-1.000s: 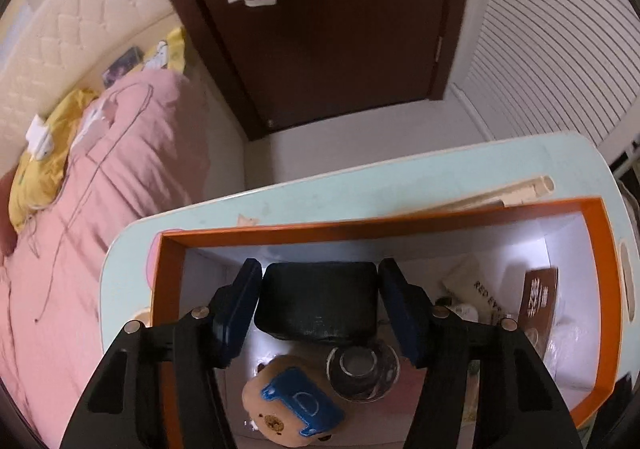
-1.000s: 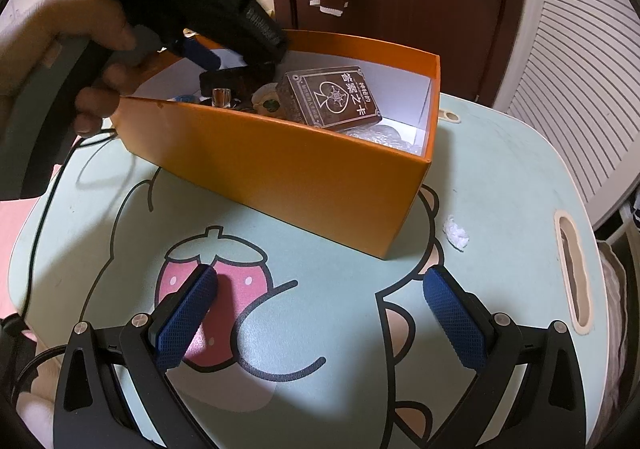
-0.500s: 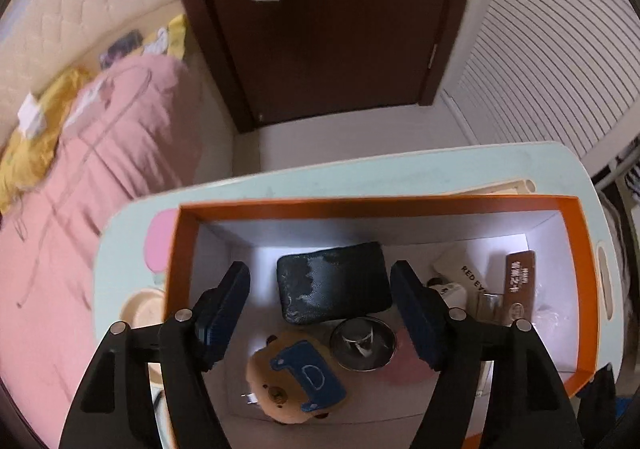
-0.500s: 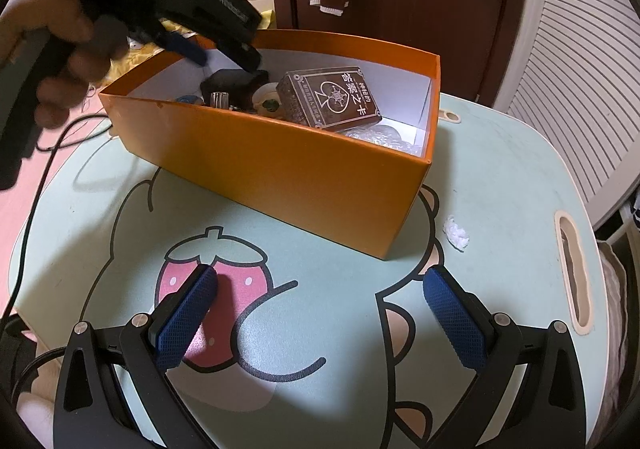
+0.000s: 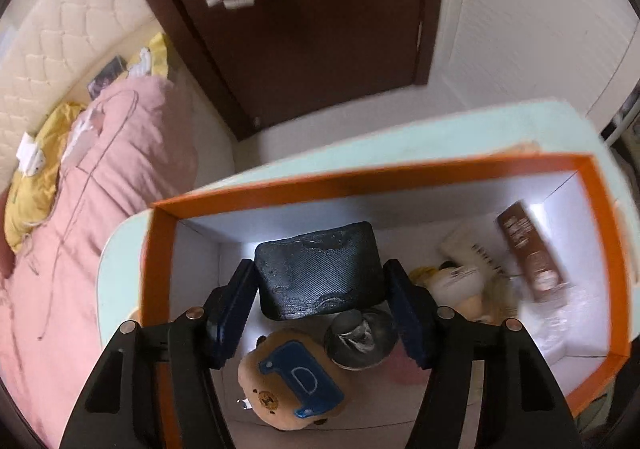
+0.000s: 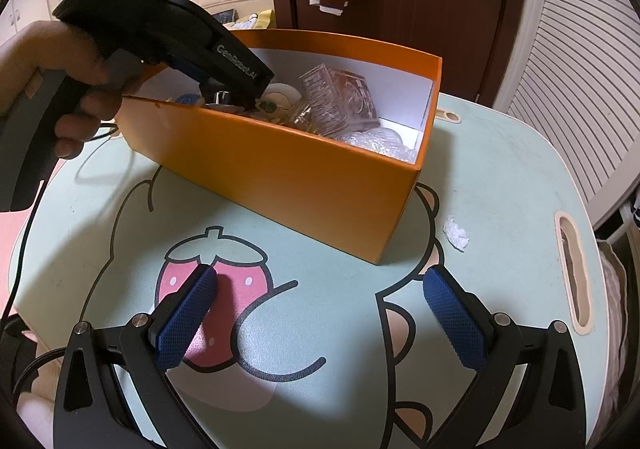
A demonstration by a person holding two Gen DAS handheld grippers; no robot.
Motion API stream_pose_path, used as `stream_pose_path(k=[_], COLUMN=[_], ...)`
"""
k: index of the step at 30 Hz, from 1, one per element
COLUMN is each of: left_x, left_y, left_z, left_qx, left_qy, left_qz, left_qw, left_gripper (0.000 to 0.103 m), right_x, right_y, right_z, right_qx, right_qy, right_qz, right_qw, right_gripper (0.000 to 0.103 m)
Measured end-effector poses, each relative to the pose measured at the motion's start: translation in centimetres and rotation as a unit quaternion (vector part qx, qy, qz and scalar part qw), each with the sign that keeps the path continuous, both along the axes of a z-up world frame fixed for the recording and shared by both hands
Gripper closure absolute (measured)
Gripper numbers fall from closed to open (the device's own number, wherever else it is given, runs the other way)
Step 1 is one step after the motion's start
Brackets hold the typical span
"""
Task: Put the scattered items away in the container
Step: 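Reach into the orange box and grasp the black pouch with the left gripper, then lift the black pouch out and set it on the table with the left gripper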
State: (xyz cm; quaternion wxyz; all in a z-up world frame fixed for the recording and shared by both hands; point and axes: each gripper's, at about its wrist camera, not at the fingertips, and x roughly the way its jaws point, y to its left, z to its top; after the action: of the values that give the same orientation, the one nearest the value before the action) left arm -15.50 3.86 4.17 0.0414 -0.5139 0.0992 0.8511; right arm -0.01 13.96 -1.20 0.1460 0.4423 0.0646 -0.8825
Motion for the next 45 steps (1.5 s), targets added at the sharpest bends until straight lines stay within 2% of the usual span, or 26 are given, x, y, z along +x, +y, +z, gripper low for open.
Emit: stream_pose_path(k=[4, 8, 10, 12, 14, 16, 20, 26, 30, 31, 32, 34, 37, 40, 45], left_x=[2.2, 6.1, 8.2, 10.7, 11.6, 12.8, 14.5, 15.6, 15.5, 15.6, 15.6, 15.2, 15.0, 15.1, 15.5], left_y=[-1.0, -2.8, -3.7, -4.4, -5.1, -5.5, -5.8, -5.5, -5.6, -5.5, -5.1, -4.4, -4.7, -5.0, -5.5], left_z=[3.8, 7.8, 8.5, 7.9, 6.3, 4.2, 1.7, -0.9, -3.0, -3.5, -3.8, -4.2, -4.3, -4.4, -4.6], left_qx=[0.034, 0.081, 0.097, 0.103, 0.104, 0.120, 0.137, 0.120, 0.107, 0.100, 0.084, 0.064, 0.066, 0.066, 0.066], left_qy=[0.051, 0.095, 0.111, 0.123, 0.112, 0.104, 0.113, 0.109, 0.106, 0.109, 0.108, 0.095, 0.095, 0.097, 0.097], left_qz=[0.001, 0.002, 0.008, 0.025, 0.038, 0.045, 0.058, 0.064, 0.099, 0.108, 0.106, 0.094, 0.101, 0.105, 0.104], left_qw=[0.9981, 0.9921, 0.9891, 0.9867, 0.9875, 0.9862, 0.9824, 0.9847, 0.9836, 0.9832, 0.9848, 0.9890, 0.9881, 0.9875, 0.9876], left_gripper=[0.040, 0.040, 0.040, 0.040, 0.040, 0.040, 0.040, 0.040, 0.040, 0.034, 0.021, 0.005, 0.004, 0.003, 0.002], right_x=[0.1, 0.8, 0.3, 0.4, 0.6, 0.6, 0.0, -0.6, -0.5, -0.4, -0.2, 0.1, 0.3, 0.6, -0.5], right_y=[-0.2, 0.5, 3.3, 3.9, 3.9, 3.9, 4.2, 5.2, 6.7, 7.0, 7.3, 8.4, 9.6, 10.5, 9.5], right_z=[0.0, -0.4, -1.2, -1.4, -1.5, -1.5, -1.7, -1.3, -0.4, -0.1, 0.1, 0.9, 2.2, 4.2, 8.7], right_qx=[0.000, -0.001, -0.002, -0.002, -0.001, -0.001, 0.001, 0.002, -0.009, -0.009, -0.008, -0.008, -0.025, -0.066, -0.108], right_qy=[0.000, 0.002, 0.004, 0.004, 0.004, 0.004, 0.003, -0.006, 0.003, 0.008, 0.013, 0.022, 0.019, 0.019, 0.035], right_qz=[-0.001, -0.002, 0.006, 0.008, 0.007, 0.007, 0.005, -0.020, -0.045, -0.049, -0.054, -0.065, -0.064, -0.057, -0.033], right_qw=[1.000, 1.000, 1.000, 1.000, 1.000, 1.000, 1.000, 1.000, 0.999, 0.999, 0.998, 0.998, 0.997, 0.996, 0.993], right_gripper=[0.000, 0.000, 0.000, 0.000, 0.000, 0.000, 0.000, 0.000, 0.000, 0.001, 0.002, 0.004, 0.004, 0.004, 0.004])
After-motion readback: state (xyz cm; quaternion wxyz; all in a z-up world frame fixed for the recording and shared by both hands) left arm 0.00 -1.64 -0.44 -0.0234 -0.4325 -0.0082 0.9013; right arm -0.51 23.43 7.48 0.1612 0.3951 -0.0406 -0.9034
